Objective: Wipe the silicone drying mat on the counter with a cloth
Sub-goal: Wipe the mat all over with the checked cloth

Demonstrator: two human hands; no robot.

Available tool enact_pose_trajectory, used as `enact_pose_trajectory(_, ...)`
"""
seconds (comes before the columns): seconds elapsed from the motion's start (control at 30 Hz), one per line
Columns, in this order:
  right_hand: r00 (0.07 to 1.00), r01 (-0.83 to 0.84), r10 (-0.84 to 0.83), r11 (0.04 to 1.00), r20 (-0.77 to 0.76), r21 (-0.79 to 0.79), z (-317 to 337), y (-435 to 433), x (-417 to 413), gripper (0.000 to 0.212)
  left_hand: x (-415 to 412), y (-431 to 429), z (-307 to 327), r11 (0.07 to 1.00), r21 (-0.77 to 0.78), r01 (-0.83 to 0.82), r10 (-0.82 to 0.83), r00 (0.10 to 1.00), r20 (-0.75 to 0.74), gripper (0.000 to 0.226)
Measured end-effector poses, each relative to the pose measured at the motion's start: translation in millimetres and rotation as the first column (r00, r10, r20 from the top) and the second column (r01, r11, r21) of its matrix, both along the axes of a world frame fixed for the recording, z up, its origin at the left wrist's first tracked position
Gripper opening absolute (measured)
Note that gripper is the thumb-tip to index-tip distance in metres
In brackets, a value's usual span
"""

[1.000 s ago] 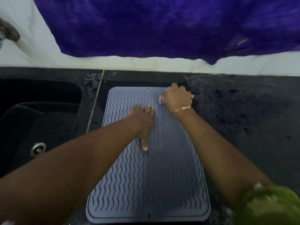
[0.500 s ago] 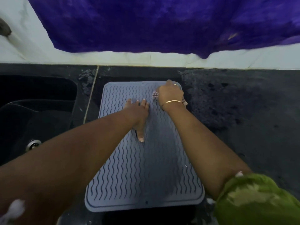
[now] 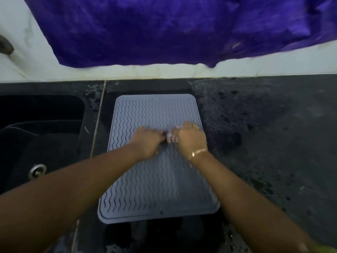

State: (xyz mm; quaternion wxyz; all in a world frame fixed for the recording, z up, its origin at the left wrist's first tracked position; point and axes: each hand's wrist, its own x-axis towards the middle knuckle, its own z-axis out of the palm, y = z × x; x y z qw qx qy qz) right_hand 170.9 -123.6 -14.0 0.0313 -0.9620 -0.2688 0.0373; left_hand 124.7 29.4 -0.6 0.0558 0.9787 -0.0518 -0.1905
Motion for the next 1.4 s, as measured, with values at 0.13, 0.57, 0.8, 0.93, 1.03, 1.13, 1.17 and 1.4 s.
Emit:
enact_pose_trajectory(0.13,0.996,-0.062,0.053,0.991,-0.077,-0.120,2,17,26,0.033,-11,4,-1,1.000,-0.024,-0.018,0.010,0.957,-0.289,0.091)
enact_pose_trajectory(0.57,0.986,-0.100,0.110,0.991,-0.126,0.086,5,-30,-58,0.014,-13,0,-5,0.997,0.065,0.036,-0.011,0.939,-0.344,0.143)
enact_pose_trajectory(0.8,0.995,-0.100,0.101,0.995,-0.023,0.030,1,-11,-56,0.021,-13,-2,2,0.995,0.094,0.034,0.000,0.943,-0.334,0.140)
enact_pose_trajectory(0.93,0.983,-0.182,0.180,0.981,0.034,0.061,10,-53,-133,0.020,-12,-2,2,0.992,0.118,0.044,-0.001,0.941,-0.339,0.140)
enact_pose_trajectory(1.03,0.965,-0.230,0.234,0.972,-0.115,0.043,14,-69,-156,0.031,-14,-5,3,0.991,0.129,0.037,0.008,0.943,-0.333,0.141)
enact_pose_trajectory(1.13,0.950,-0.201,0.200,0.979,-0.239,0.022,17,-62,-132,0.033,-16,-9,3,0.994,0.105,0.017,0.017,0.948,-0.317,0.139)
enact_pose_trajectory(1.17,0.962,-0.166,0.171,0.985,-0.212,0.041,16,-55,-119,0.032,-17,-10,3,0.994,0.105,0.014,0.020,0.950,-0.313,0.139)
enact_pose_trajectory(1.4,0.983,-0.137,0.138,0.990,-0.121,0.018,7,-29,-103,0.035,-15,-9,4,0.990,0.138,0.009,0.039,0.941,-0.337,0.140)
